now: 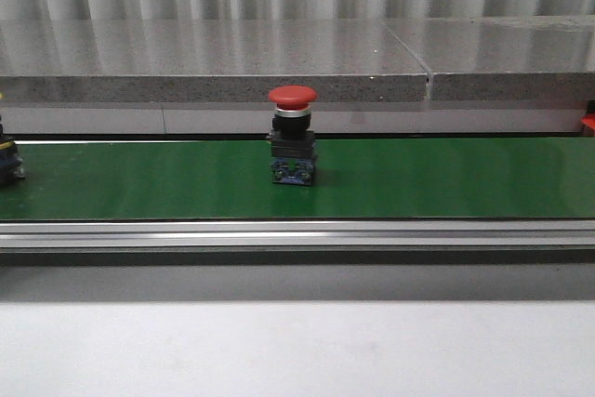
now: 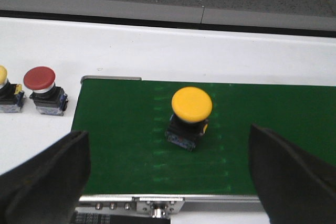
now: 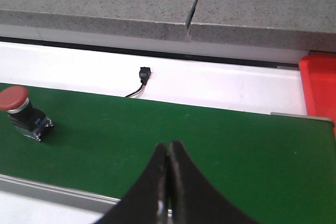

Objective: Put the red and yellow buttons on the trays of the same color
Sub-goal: 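Lower the right gripper onto the red button at the belt's end and grasp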

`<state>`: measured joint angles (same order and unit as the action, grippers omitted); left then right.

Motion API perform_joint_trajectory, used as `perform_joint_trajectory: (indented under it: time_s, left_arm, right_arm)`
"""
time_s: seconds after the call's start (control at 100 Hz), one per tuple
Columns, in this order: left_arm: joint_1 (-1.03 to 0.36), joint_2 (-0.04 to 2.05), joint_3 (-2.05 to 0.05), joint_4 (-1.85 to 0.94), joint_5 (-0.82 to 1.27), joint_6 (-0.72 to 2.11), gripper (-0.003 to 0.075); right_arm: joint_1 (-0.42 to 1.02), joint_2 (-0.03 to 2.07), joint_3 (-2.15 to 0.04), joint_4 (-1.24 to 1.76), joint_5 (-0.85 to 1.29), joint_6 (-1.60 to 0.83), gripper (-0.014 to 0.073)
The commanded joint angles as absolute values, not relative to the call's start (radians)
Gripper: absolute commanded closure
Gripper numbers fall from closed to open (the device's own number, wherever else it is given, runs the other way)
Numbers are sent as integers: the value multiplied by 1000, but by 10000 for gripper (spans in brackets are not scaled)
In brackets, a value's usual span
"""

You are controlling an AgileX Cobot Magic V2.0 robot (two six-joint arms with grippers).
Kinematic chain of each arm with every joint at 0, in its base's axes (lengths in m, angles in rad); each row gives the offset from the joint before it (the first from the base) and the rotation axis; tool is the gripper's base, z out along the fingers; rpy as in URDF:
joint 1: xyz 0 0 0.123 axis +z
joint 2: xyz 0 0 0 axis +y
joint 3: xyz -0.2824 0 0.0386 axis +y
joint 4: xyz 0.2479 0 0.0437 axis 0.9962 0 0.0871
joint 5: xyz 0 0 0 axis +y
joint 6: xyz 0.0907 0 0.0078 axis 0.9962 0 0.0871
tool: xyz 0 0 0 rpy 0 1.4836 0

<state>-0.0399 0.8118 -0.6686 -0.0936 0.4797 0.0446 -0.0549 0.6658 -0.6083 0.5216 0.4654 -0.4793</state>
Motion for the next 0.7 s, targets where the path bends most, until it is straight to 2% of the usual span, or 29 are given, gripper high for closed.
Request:
perform_joint_trajectory:
  time_s: [0.0, 0.1, 0.2, 0.34, 0.52, 0.69]
  left_arm:
    - [-47, 716, -626, -98, 390, 43, 125]
    - [-47, 612, -553, -98, 397, 43, 156]
    - [-47, 518, -497, -98, 419, 43, 240]
    - [-47, 420, -460, -98, 451, 43, 436]
    - [-47, 374, -446, -98, 451, 43, 737]
    - [-47, 374, -446, -98, 451, 43, 741]
  right_arm:
    - [-55, 660, -633, 538, 407, -486, 662]
    - [-55, 660, -633, 538, 407, -486, 662]
    - [-55, 660, -633, 538, 407, -486, 662]
    - [-55, 660, -633, 538, 407, -486, 662]
    - [-55, 660, -633, 538, 407, -486, 662]
    - [-55, 660, -633, 538, 407, -486, 662]
